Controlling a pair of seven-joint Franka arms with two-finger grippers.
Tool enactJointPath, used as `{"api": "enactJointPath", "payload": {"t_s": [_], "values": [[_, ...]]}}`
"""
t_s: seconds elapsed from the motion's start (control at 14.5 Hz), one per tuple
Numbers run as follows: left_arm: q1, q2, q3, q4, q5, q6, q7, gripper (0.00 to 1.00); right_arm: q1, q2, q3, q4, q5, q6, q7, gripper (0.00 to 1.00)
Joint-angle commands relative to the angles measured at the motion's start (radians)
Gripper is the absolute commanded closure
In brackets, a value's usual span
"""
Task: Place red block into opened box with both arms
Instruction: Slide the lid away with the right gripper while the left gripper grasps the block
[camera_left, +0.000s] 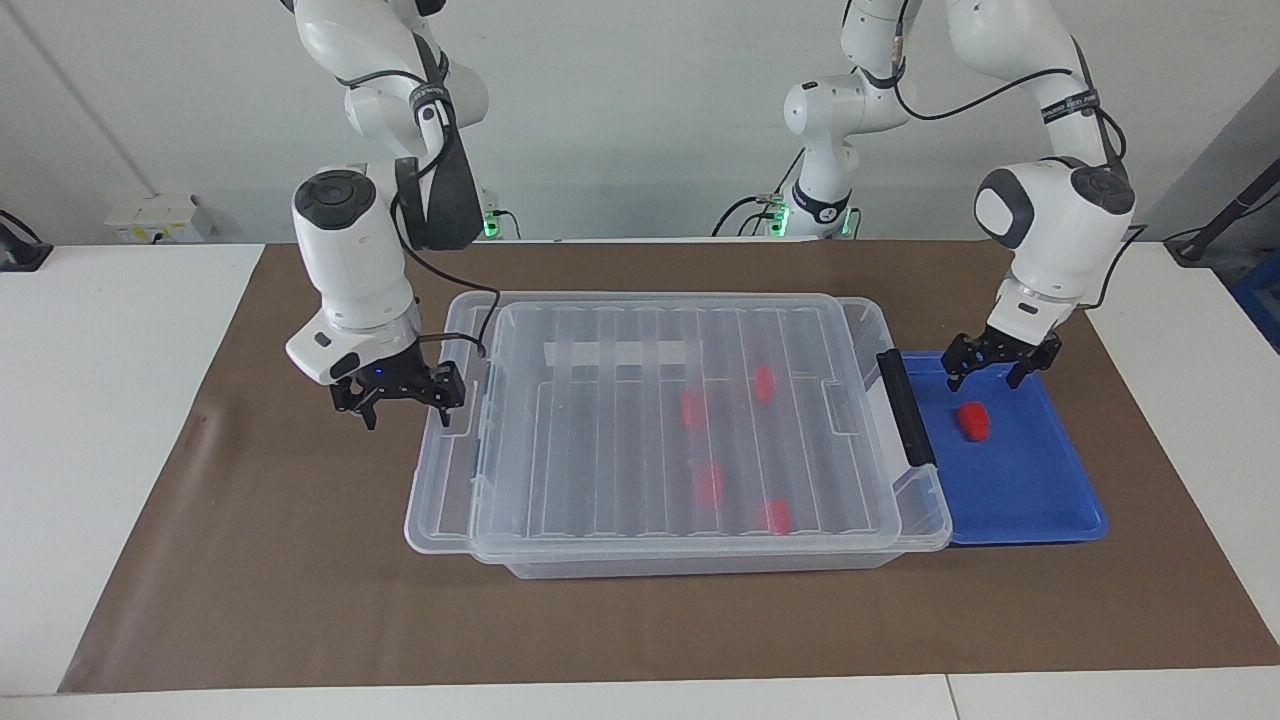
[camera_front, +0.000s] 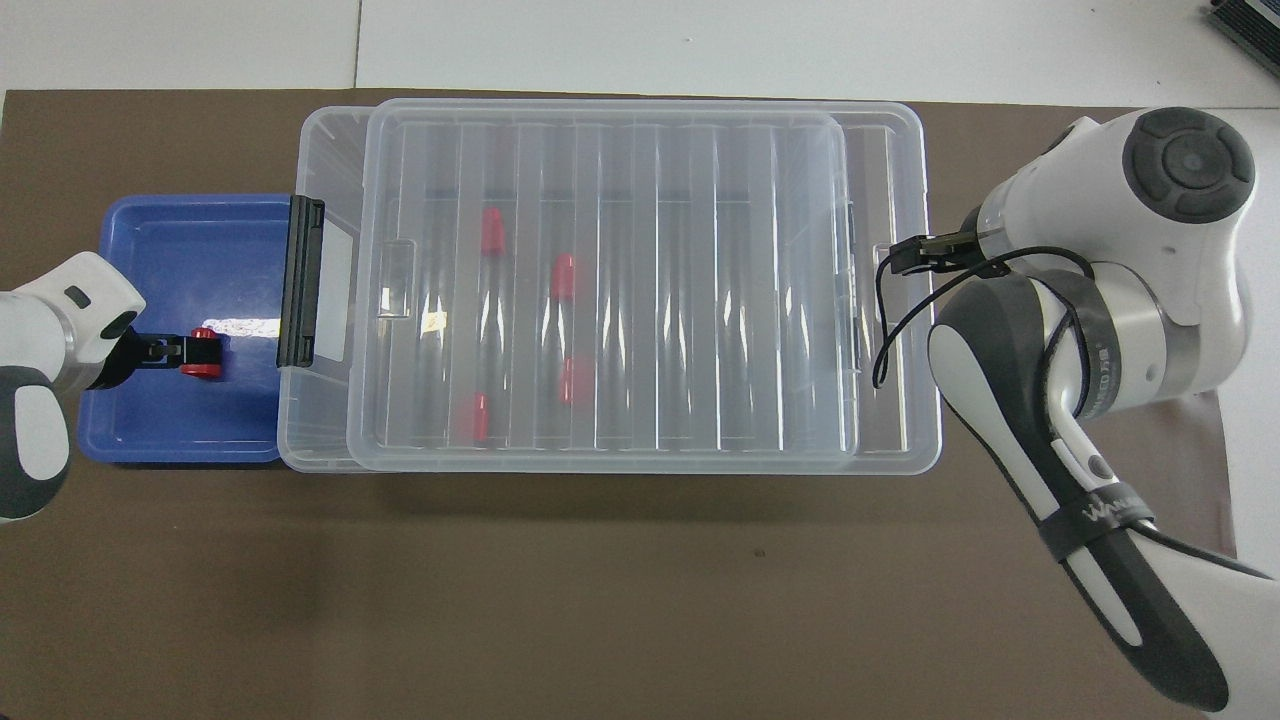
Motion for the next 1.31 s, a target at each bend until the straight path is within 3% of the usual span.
{"api": "enactJointPath", "payload": {"t_s": [0.0, 0.69, 0.76, 0.83, 1.04, 1.11, 1.24], "values": [[0.029, 0.047, -0.002, -0.022, -0.003, 0.076, 0.051, 0.0, -0.044, -0.006, 0.005, 0.002, -0.032, -0.026, -0.032, 0.0], [0.026, 0.155, -0.002, -0.014, -0.003, 0.187, 0.091, 0.0, -0.142, -0.019, 0.004, 0.003, -0.058, -0.074, -0.114, 0.0], [0.022, 0.159, -0.002, -0.014, -0.003, 0.193, 0.089, 0.04, -0.149, -0.022, 0.004, 0.003, -0.067, -0.078, -0.116, 0.0], [0.017, 0.159, -0.002, -0.014, -0.003, 0.195, 0.089, 0.12, -0.15, -0.022, 0.004, 0.003, -0.074, -0.08, -0.121, 0.0], [0.017, 0.166, -0.002, -0.005, -0.003, 0.184, 0.091, 0.84, -0.175, -0.024, 0.002, 0.005, -0.075, -0.087, -0.148, 0.0], [0.016, 0.166, -0.002, 0.013, -0.003, 0.167, 0.091, 1.0, -0.182, -0.024, 0.002, 0.011, -0.077, -0.097, -0.159, 0.0], [0.012, 0.17, -0.002, 0.081, -0.003, 0.068, 0.089, 1.0, -0.192, -0.026, 0.002, 0.017, -0.077, -0.109, -0.165, 0.0]]}}
